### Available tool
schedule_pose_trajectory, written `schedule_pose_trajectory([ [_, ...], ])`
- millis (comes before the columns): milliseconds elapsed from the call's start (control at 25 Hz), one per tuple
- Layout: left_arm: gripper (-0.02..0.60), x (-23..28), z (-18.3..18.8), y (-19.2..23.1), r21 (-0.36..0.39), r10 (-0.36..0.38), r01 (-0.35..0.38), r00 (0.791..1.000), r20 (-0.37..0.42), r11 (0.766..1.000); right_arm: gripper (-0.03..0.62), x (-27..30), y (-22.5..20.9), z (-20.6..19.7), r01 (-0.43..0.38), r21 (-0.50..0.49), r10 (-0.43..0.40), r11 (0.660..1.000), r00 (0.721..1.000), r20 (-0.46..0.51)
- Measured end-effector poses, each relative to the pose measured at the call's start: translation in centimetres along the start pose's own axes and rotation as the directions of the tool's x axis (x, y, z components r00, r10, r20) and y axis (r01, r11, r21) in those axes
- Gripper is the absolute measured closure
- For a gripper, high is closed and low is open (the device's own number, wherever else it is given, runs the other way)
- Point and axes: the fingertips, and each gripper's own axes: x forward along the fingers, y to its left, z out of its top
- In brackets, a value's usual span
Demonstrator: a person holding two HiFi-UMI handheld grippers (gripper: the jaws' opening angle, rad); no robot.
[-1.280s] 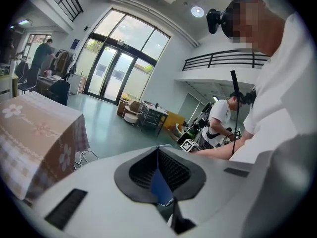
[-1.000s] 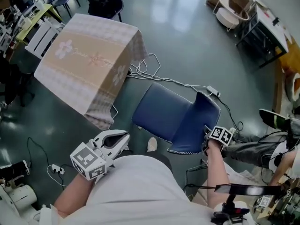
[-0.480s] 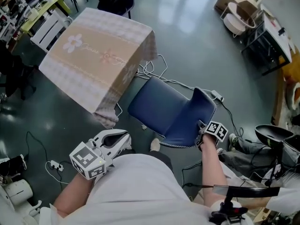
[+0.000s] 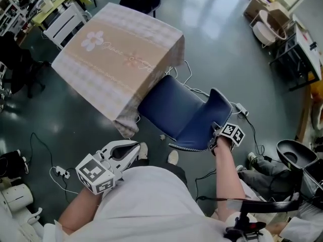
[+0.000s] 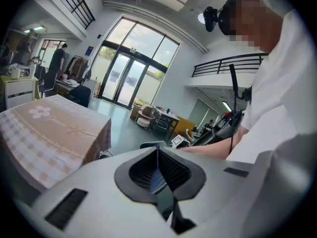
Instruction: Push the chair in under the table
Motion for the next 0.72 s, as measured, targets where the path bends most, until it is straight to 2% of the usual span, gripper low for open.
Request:
schedule_pose_trajectory([
  [720,0.569,-7.0,-0.7,6.3,-0.049,0.066,-0.064,0.998,0.026,0.997,0.525,5.7,10.1,-0.4,-0.023,-0.002,0.023,1.0,1.0,-0.005],
])
